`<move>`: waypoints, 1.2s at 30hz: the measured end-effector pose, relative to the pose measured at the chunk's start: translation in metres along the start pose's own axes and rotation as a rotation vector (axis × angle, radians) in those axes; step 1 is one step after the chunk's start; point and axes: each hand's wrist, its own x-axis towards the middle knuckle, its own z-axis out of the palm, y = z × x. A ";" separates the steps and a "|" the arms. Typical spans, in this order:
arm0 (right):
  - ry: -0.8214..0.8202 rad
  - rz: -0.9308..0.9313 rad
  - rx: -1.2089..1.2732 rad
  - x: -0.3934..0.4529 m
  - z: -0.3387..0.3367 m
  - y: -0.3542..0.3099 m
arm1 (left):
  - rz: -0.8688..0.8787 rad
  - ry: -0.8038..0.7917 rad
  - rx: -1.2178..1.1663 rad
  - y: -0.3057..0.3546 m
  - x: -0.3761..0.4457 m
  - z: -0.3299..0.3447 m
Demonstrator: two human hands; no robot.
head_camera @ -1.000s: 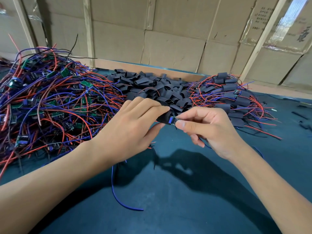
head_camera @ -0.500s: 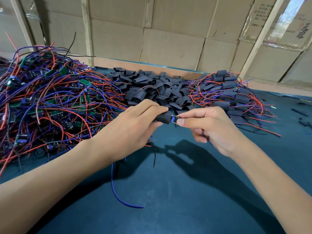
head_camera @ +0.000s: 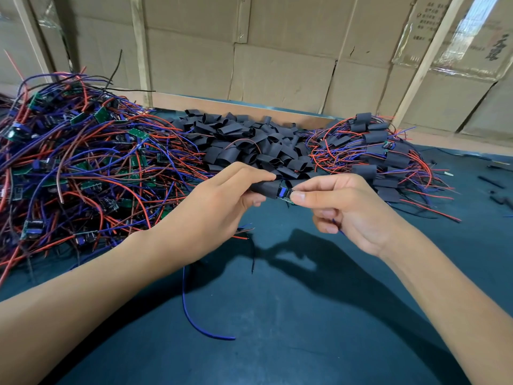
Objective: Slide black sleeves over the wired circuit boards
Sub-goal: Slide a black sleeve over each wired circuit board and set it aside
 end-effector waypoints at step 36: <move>0.502 -0.314 -0.613 -0.006 -0.080 -0.008 | -0.227 0.025 0.334 -0.028 0.004 -0.013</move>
